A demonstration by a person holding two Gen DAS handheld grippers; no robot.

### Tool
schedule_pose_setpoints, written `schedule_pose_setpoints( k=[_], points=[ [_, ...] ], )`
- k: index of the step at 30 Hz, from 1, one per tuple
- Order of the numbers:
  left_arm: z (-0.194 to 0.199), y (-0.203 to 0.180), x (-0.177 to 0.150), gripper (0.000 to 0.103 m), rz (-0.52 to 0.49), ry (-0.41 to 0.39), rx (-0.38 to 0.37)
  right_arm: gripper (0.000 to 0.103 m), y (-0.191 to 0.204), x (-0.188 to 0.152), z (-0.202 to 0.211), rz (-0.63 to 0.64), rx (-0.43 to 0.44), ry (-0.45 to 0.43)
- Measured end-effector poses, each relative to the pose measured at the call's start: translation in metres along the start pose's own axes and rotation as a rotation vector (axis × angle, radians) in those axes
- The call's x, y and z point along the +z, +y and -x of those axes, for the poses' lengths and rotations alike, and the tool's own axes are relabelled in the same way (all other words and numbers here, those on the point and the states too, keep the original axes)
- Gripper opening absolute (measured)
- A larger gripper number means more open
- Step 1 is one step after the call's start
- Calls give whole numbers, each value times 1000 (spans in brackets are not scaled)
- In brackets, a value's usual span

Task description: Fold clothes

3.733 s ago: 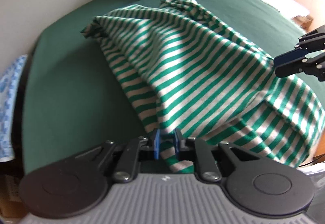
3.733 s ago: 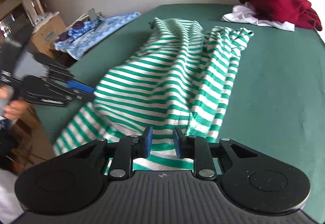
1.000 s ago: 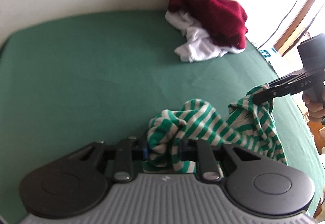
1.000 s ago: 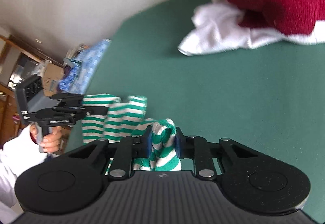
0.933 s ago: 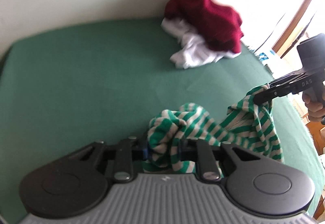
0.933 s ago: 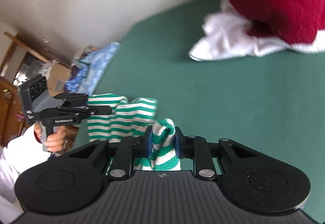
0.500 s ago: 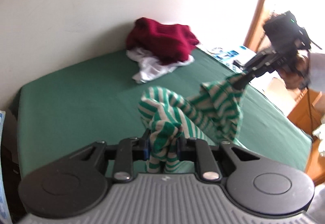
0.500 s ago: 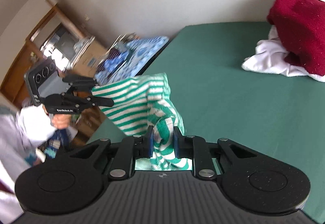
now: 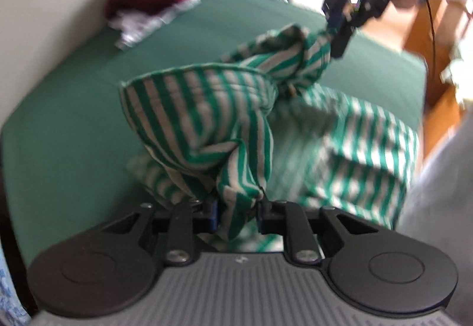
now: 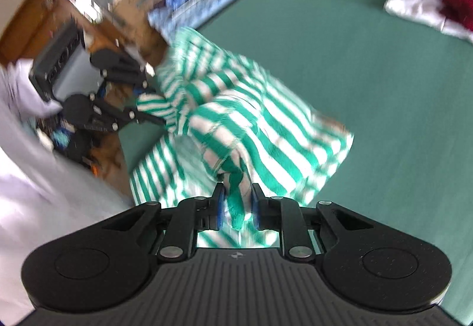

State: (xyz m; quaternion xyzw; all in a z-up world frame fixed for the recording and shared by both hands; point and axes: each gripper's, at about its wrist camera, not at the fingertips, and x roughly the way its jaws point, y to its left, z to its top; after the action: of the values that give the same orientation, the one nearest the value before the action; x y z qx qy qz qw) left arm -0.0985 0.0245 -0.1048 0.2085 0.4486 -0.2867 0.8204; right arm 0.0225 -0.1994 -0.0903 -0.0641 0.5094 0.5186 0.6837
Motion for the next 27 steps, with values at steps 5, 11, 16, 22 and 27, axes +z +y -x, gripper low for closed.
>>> schedule_pose_setpoints(
  k=[5,11,16,22,27],
  points=[
    [-13,-25,-13,21,-121,46,5,23,8,-25,-30,10,-54,60],
    [17,-25,-11,33,-194,77,-37,41,28,-23,-14,30,-52,55],
    [58,-16,6,46,-170,-22,-63,41,42,-15,28,-15,-37,-149],
    [29,-2,27,37,-69,-109,-83,28,32,-9,-15,-124,-180,-223],
    [-18,-19,13,38,-50,-29,-166,20,36,-27,-39,-167,-181,-170]
  ],
)
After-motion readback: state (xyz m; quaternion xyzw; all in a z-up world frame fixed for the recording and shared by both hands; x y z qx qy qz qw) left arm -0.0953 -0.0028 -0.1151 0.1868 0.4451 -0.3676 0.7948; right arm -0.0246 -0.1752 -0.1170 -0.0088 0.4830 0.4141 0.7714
